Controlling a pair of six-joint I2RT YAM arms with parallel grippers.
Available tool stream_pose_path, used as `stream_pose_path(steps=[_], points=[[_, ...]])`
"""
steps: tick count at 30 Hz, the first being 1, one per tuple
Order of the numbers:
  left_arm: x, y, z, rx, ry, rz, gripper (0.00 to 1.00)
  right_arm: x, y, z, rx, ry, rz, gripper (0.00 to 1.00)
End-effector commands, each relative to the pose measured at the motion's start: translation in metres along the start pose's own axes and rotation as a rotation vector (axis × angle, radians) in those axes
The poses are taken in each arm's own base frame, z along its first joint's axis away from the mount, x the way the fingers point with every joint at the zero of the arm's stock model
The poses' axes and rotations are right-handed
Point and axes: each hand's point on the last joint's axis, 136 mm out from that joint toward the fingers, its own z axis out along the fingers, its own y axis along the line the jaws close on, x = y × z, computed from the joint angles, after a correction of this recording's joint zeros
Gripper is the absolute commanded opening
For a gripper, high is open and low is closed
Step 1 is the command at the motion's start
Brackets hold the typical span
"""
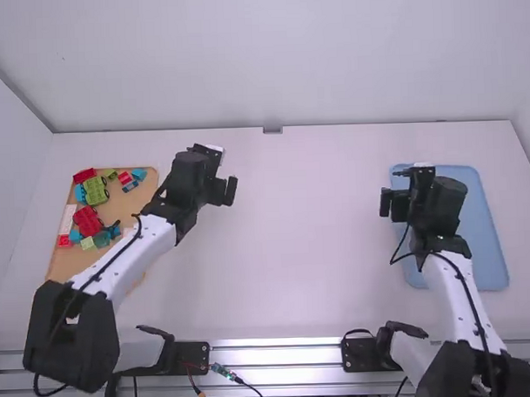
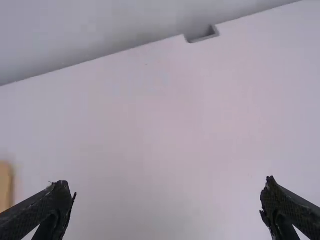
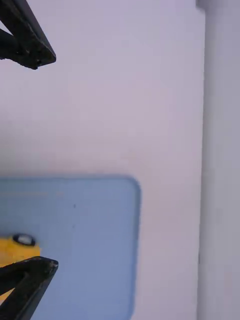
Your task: Assemble lego blocks to make yellow taxi
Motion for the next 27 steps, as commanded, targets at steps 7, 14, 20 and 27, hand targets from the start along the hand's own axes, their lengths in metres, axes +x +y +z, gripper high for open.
stream_pose_path(steps=[7,14,20,27], points=[[-0.005,0.018,-0.042,-0.144,-0.051,-0.097,0.96,-0.012,0.055,-0.015,-0.100,-0.055,-0.042,0.96],[-0.004,0.037,-0.052,-0.132,-0.116,-0.074,0.88,0.002,0.043,-0.022,-0.017,-0.078,0.041,0.88],[0.014,0.056,-0.063,-0.119,-0.151,-0.121,0.77,0.029,0.040,-0.030,0.017,-0.075,0.101,0.78],[0.054,0.075,-0.076,-0.103,-0.151,-0.185,0.63,0.068,0.044,-0.036,0.017,-0.075,0.101,0.63]])
